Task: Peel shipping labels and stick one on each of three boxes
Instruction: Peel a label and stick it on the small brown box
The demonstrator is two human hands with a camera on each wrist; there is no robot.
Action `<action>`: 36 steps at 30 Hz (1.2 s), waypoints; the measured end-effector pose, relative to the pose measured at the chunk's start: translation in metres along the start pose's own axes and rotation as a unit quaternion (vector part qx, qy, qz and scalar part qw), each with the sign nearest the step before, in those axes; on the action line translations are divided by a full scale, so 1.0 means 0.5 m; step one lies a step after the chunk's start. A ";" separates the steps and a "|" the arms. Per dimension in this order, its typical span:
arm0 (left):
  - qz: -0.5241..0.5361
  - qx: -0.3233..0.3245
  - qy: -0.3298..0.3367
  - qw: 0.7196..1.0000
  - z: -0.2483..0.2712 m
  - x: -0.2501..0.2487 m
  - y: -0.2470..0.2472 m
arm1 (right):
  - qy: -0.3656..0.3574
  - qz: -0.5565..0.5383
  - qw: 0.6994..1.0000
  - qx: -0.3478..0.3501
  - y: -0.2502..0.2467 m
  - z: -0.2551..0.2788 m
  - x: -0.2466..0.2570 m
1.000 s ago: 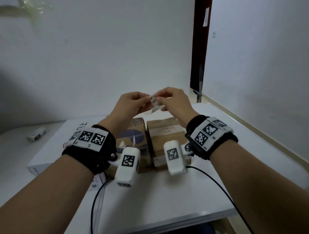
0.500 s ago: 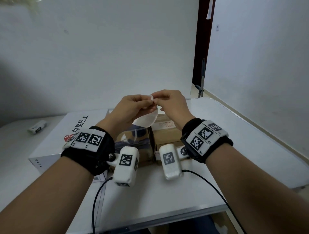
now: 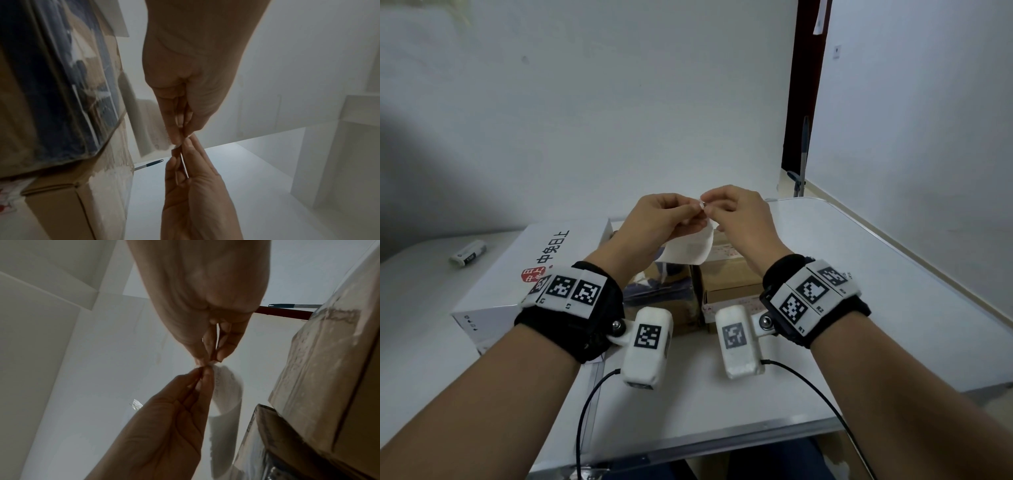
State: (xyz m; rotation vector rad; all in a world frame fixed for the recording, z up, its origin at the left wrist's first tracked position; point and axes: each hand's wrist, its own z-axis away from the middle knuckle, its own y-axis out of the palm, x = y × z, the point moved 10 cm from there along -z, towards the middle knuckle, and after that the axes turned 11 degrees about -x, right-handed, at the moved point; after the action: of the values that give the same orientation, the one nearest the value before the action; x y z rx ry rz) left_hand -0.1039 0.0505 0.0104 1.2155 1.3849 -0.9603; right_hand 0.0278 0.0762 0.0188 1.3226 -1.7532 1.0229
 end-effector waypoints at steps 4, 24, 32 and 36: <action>-0.005 0.007 -0.004 1.000 0.001 0.006 0.000 | 0.009 -0.005 1.000 0.001 -0.007 0.000 -0.001; -0.119 -0.026 0.042 0.992 0.001 0.007 -0.004 | 0.049 -0.010 0.999 0.003 -0.011 0.009 -0.020; -0.129 -0.042 0.048 0.990 0.003 0.007 -0.010 | 0.060 -0.011 0.998 -0.001 -0.013 0.016 -0.026; -0.136 -0.028 0.040 0.990 -0.001 0.014 -0.008 | 0.061 -0.003 0.998 0.015 -0.012 0.017 -0.024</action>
State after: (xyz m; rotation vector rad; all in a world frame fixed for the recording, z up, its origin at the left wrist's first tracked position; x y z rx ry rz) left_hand -0.1075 0.0514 0.0036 1.0503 1.6613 -1.0595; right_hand 0.0358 0.0725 0.0055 1.2559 -1.6479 1.1081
